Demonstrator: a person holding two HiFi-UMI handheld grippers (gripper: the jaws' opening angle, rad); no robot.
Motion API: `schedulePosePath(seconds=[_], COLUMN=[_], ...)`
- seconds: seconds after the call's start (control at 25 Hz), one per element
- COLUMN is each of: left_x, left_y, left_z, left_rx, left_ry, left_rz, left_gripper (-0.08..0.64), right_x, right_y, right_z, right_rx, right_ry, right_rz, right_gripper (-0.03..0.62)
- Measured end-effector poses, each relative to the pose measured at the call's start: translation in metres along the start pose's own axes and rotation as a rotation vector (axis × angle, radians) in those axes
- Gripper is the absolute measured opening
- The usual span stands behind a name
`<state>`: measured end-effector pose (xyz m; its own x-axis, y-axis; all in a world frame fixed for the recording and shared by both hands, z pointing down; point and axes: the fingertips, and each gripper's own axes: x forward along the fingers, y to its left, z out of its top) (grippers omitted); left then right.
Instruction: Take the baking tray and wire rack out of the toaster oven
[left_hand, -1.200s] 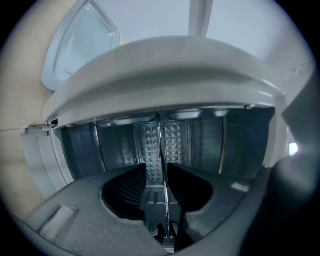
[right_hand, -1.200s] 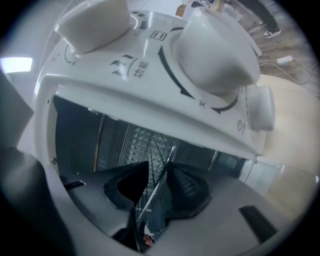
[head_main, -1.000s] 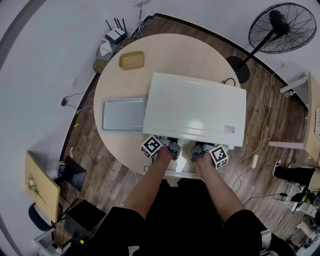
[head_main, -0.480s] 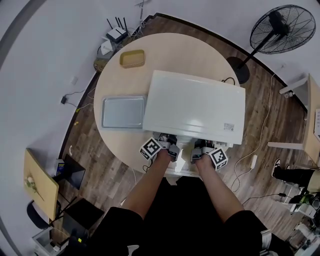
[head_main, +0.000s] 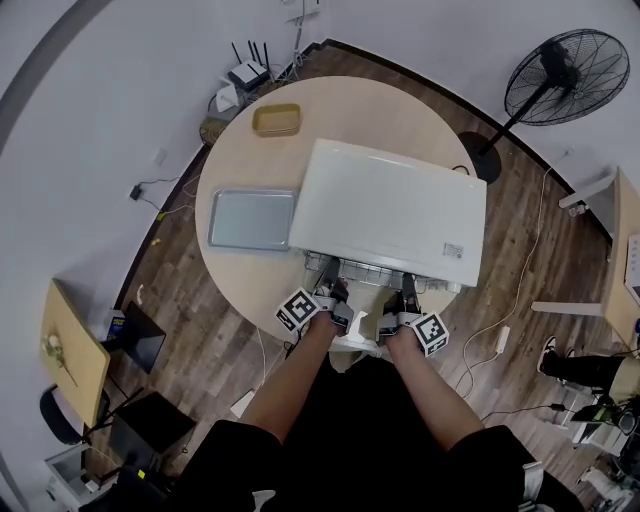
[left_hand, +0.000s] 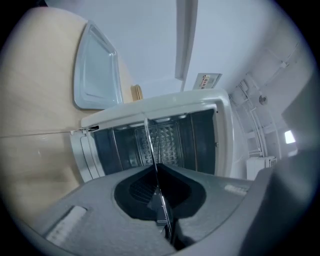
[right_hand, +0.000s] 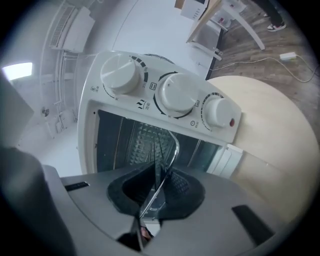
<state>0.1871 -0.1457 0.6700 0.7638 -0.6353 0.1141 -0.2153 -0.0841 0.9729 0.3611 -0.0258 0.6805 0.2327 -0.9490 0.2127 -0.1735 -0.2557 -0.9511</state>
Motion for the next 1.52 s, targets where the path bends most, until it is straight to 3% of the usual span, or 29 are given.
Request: schedulePosePath(seconds=[0.76, 1.0, 1.16, 1.28, 1.52], left_x=[-0.083, -0.105, -0.123, -0.126, -0.155], left_y=[0.000, -0.005, -0.002, -0.006, -0.009], left_z=[-0.018, -0.025, -0.025, -0.040, -0.049], left_rx=[-0.055, -0.150, -0.153, -0.181, -0.217], left_ry=[-0.205, -0.251, -0.246, -0.224, -0.123], left_rz=[-0.033, -0.089, -0.112, -0.126, -0.185], left_gripper=[0.018, 0.020, 0.020, 0.018, 0.018], right_x=[-0.068, -0.085, -0.098, -0.112, -0.131], right_y=[-0.002, 0.003, 0.006, -0.010, 0.011], right_z=[-0.034, -0.044, -0.054, -0.040, -0.054], right_rx=[0.005, 0.009, -0.027, -0.112, -0.100], right_ry=[0.224, 0.309, 0.372, 0.416, 0.417], right_rz=[0.110, 0.173, 0.186, 0.135, 0.239], right_gripper=[0.008, 0.005, 0.005, 0.006, 0.005])
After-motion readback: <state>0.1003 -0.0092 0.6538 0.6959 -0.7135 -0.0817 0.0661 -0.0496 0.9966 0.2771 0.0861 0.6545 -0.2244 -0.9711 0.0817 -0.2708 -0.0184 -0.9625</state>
